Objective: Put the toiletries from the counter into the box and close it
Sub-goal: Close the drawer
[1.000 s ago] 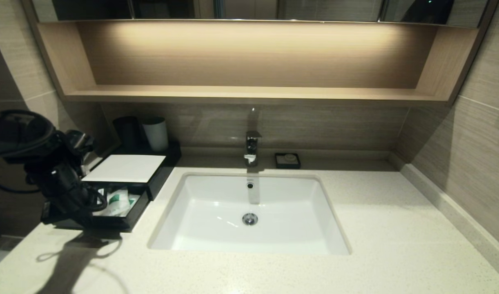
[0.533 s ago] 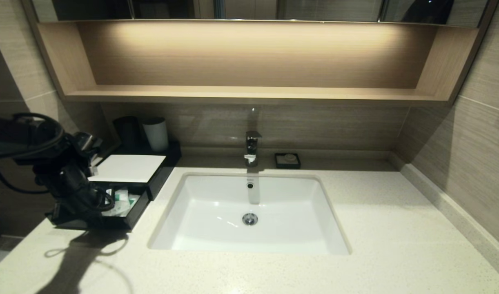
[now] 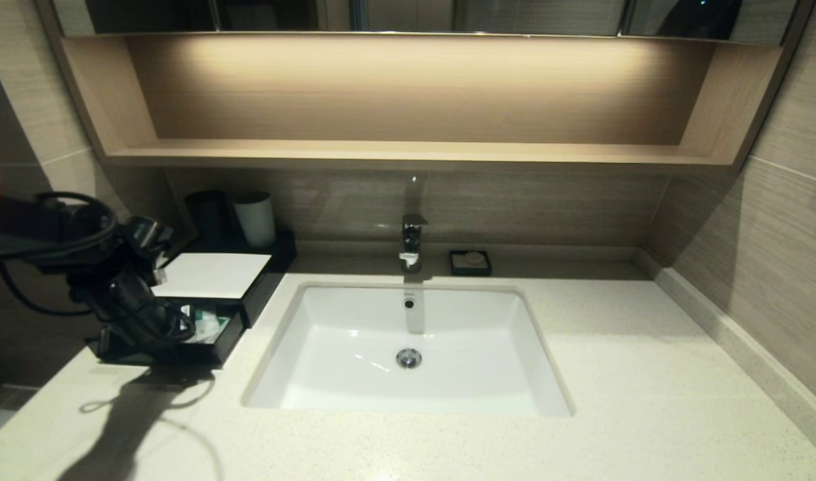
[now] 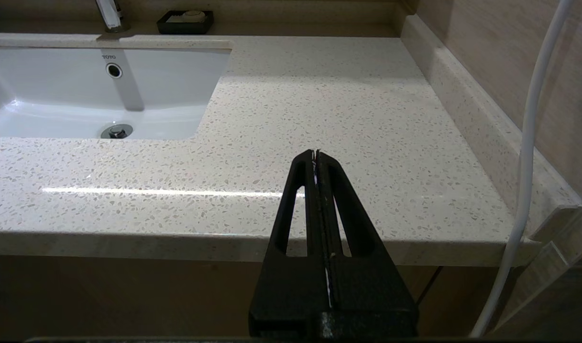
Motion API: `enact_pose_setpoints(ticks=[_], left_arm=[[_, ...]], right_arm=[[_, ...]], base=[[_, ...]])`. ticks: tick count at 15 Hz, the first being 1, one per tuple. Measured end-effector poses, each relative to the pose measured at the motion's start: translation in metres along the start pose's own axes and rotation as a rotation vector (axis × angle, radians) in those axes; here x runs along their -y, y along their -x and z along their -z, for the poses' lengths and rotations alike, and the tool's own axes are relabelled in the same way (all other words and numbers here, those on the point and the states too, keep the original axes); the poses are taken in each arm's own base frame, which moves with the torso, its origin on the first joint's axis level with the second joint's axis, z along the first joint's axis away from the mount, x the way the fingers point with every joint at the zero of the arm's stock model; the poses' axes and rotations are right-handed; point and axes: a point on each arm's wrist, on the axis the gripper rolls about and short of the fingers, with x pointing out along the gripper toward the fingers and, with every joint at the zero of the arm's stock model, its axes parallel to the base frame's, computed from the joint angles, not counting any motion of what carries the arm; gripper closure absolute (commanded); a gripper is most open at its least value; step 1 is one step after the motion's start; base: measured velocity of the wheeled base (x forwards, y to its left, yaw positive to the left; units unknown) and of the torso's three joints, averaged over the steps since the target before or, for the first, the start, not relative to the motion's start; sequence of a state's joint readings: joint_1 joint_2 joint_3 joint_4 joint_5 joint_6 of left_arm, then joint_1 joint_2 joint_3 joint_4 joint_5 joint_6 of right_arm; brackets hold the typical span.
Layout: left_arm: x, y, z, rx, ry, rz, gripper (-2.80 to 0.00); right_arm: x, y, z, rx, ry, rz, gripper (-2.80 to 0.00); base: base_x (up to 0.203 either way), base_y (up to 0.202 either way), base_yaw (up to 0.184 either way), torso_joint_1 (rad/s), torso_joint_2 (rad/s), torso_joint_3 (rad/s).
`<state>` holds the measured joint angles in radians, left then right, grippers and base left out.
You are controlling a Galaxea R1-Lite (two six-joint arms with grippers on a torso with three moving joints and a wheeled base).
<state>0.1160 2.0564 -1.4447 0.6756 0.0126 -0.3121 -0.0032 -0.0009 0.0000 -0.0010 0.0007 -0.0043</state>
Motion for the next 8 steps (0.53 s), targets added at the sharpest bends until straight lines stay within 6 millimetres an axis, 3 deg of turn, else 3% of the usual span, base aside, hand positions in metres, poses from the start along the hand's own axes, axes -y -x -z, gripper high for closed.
enact_pose_setpoints(ticks=[8], left_arm=[[0.0077, -0.0079, -0.0033, 0.027, -0.011, 0.040, 0.00]], right_arm=[[0.0000, 0.0000, 0.0000, 0.000, 0.000, 0.000, 0.00]], base=[[0.000, 0.000, 0.000, 0.000, 0.00, 0.000]])
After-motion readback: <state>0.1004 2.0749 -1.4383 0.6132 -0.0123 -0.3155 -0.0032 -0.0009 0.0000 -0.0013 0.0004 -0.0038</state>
